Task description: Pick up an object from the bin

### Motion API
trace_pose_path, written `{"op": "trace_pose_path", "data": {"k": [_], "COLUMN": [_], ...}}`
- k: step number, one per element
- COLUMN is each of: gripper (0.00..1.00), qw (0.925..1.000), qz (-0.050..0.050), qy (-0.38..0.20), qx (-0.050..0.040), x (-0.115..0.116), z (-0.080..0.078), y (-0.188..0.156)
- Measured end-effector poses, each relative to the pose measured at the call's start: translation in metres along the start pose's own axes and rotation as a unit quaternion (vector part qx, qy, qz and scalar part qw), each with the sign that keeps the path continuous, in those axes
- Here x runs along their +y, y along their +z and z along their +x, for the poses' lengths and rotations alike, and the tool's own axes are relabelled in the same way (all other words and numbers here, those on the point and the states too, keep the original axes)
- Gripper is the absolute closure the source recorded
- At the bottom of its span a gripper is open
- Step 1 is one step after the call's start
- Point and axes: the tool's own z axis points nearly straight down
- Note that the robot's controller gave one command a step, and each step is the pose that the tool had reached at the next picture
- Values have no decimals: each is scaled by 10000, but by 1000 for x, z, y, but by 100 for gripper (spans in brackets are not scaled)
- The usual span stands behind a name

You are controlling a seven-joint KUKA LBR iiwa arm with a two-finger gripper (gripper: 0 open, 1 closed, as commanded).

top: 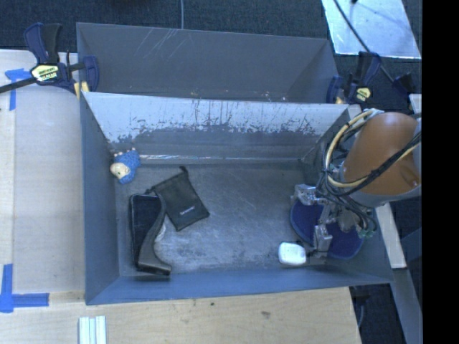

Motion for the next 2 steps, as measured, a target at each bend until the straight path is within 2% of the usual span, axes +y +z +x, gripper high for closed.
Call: {"op": "trace_pose_path", "data": {"k": [1, 2], "gripper": [100, 100], "qw": [10000, 9998], "qz": [9, 86], "qy": [-43, -192], "qx": [-4, -62], "x": [2, -4], "z": [0, 31], "y": [-1, -84]}}
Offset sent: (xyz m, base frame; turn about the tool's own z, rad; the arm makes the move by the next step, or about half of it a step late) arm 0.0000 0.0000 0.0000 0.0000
